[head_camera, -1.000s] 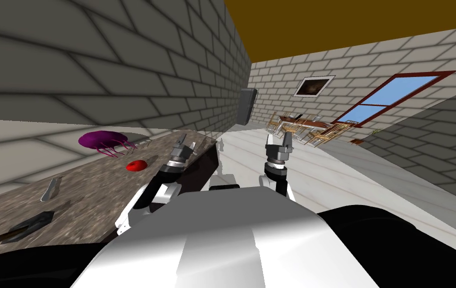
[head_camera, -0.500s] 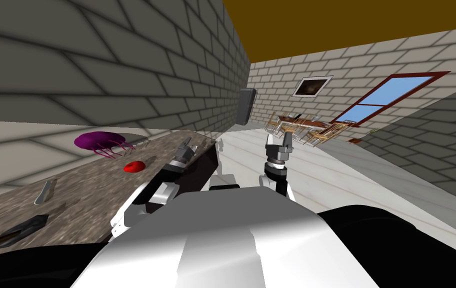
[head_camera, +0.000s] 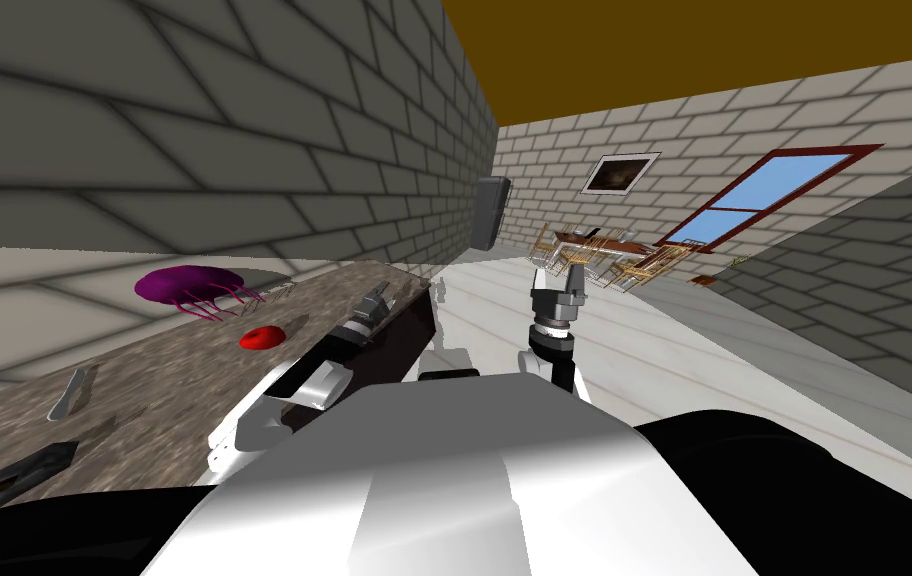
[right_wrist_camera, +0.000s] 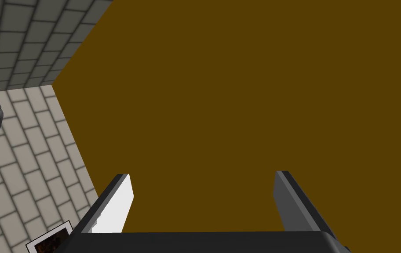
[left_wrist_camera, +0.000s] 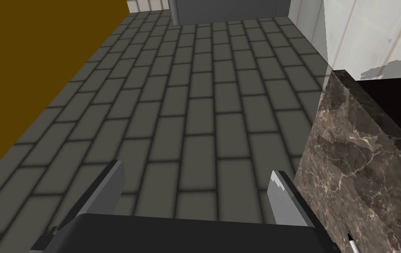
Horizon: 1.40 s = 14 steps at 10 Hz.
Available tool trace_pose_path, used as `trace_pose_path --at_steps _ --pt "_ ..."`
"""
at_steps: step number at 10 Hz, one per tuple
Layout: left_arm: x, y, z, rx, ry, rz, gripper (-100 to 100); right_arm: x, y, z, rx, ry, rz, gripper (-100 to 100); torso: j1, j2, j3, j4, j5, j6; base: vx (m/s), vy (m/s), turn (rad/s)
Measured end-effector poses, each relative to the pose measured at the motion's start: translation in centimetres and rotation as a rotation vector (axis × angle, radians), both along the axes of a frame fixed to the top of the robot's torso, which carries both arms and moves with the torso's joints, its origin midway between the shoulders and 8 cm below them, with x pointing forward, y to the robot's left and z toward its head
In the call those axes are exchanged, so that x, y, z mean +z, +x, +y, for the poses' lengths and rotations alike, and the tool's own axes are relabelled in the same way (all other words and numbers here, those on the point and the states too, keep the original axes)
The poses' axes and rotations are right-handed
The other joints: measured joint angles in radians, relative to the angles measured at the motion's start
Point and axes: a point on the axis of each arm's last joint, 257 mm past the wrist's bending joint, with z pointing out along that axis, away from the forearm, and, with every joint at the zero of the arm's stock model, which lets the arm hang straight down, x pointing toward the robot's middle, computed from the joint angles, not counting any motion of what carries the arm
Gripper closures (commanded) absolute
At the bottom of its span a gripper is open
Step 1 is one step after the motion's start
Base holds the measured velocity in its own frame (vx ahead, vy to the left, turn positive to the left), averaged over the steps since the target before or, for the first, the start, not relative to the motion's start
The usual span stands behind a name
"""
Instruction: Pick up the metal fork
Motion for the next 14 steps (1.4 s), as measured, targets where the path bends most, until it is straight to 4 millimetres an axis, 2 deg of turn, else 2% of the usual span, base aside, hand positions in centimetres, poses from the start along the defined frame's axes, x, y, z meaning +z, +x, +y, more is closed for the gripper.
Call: trace_pose_path --at_steps 2,4,7,14 --pt "-2.1 0.1 0.3 0.002 0.033 0.068 -100 0.0 0.0 0.0 0.0 0.0 0.0 0 0.0 0.0 0.0 0.0 0.0 0.0 0.028 -0.001 -0.026" --pt "-3.2 0.1 0.8 0.009 0.056 0.115 -100 0.0 0.0 0.0 0.0 0.0 0.0 0 0.0 0.001 0.0 0.0 0.0 0.0 0.013 -0.002 -0.023" --pt "-5.9 0.5 2.0 0.012 0.107 0.21 -100 0.0 0.0 0.0 0.0 0.0 0.0 0 0.0 -0.001 0.0 0.0 0.0 0.0 0.032 0.003 -0.026" --pt "-10.6 -0.4 4.3 0.037 0.205 0.4 -100 0.0 0.0 0.0 0.0 0.0 0.0 0 0.0 0.0 0.0 0.0 0.0 0.0 0.03 0.005 -0.027"
